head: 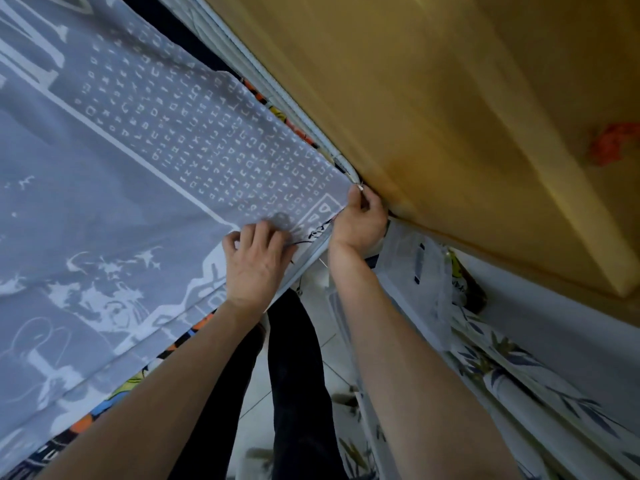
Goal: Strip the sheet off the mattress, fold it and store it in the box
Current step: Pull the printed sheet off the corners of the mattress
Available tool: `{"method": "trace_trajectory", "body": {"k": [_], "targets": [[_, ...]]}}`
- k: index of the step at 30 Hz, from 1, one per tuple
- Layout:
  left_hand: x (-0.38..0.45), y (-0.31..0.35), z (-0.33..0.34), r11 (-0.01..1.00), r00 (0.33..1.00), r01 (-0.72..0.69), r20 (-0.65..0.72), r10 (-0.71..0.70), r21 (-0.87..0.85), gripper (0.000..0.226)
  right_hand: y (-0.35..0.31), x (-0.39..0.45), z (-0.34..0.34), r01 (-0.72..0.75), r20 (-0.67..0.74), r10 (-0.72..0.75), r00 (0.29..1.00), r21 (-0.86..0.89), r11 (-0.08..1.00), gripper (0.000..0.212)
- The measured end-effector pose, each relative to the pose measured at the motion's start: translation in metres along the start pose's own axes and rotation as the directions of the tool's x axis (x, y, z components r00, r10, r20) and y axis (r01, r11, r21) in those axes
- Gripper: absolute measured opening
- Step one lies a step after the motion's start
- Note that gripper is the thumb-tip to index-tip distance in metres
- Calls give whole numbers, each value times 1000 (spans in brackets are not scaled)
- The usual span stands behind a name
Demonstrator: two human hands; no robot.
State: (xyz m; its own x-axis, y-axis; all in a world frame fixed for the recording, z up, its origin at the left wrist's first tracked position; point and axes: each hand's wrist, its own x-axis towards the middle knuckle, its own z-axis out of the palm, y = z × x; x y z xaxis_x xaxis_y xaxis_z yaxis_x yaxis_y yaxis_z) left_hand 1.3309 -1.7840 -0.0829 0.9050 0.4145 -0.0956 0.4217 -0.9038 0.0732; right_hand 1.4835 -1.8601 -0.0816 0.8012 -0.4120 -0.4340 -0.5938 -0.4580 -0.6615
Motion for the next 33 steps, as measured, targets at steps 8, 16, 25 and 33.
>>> {"method": "trace_trajectory", "body": {"k": [8, 16, 25, 33], "targets": [[-29, -18, -12, 994, 991, 103, -87, -99, 33, 26, 0, -3, 2, 13, -5, -13, 1000, -58, 998, 14], [-76, 0, 0, 993, 995, 104, 8, -104, -55, 25, 6, -1, -1, -40, -4, 40, 999, 64, 997, 8], [-97, -11, 4, 970, 978, 209, 23, -208, -121, 21, -3, -4, -3, -49, 91, 46, 995, 28, 998, 15], [-112, -11, 18, 986, 992, 55, -102, -72, -159, 16, -6, -3, -5, -65, 151, 56, 987, 57, 996, 17]]}}
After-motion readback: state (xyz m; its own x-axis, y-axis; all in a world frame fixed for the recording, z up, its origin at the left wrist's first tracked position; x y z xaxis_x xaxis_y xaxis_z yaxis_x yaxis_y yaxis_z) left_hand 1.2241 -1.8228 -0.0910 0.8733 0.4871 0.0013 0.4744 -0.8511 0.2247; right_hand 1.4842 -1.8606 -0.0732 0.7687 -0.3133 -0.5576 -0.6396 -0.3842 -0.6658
